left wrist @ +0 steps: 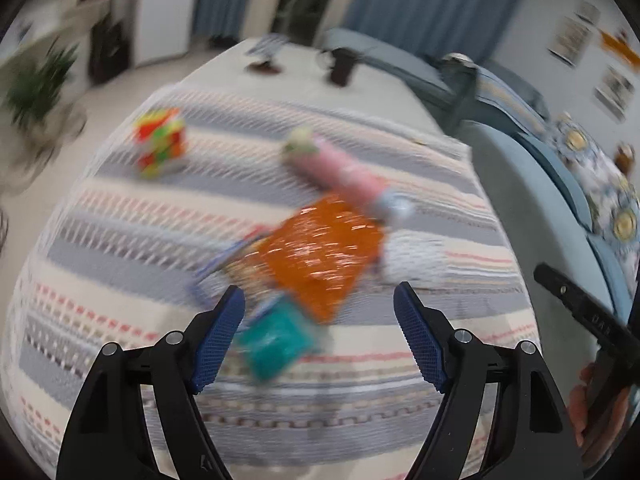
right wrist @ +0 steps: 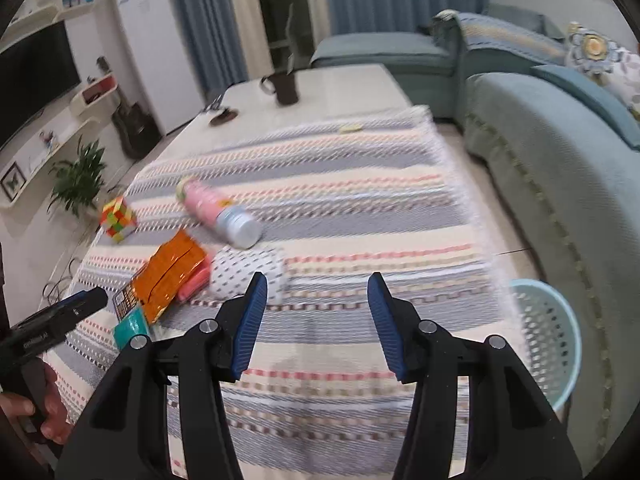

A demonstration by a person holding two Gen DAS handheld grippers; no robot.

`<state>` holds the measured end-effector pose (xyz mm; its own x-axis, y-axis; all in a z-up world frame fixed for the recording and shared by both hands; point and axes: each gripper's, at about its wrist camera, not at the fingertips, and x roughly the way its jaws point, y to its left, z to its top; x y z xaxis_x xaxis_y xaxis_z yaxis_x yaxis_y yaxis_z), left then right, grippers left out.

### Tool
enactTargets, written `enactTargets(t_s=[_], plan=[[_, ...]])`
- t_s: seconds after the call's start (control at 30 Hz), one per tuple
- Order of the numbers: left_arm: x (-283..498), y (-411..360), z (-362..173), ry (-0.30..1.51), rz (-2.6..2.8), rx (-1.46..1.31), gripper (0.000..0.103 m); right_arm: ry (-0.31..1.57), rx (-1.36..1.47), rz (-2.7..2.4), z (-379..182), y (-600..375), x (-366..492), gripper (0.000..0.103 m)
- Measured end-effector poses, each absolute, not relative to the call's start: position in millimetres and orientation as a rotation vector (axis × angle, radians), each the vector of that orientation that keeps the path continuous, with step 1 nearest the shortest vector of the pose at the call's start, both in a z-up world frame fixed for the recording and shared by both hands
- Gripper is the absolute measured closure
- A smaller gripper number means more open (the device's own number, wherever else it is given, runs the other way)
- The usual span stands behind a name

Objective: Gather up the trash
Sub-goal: 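Reach the right tool to the dotted white packet while the left tool reaches the card box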

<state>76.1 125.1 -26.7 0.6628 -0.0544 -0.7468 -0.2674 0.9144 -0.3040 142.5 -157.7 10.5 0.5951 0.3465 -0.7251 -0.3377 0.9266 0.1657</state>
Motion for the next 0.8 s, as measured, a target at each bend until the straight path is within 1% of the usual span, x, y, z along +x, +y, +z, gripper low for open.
enactTargets(t_s=[0.17,0.3,0.4,0.53,0.7,0.8], plan=[[85,179,-43,0.886,0.196,-0.458,0.028,0.913,-0.011,0.431,-16,-125,156,0.054],[97,200,-57,0.921,0.171,-0.489,0.028,0.939,-0.062,0.454,-30,-100,168,0.054],[106,196,-68,0.981,0.142,-0.458,0.028,0.952,-0.113,0.48,-37,-82,180,0.039],[116,184,-78,1.026,0.066,-0.402,0.028,0.974,-0.152,0.504,-48,-68,196,0.038],[121,161,-85,1.069,0.053,-0.245,0.03,1.008,-0.162,0.539,-62,-58,206,0.038],[123,151,-88,1.083,0.034,-0.199,0.034,1.018,-0.164,0.551,-68,-54,204,0.038]])
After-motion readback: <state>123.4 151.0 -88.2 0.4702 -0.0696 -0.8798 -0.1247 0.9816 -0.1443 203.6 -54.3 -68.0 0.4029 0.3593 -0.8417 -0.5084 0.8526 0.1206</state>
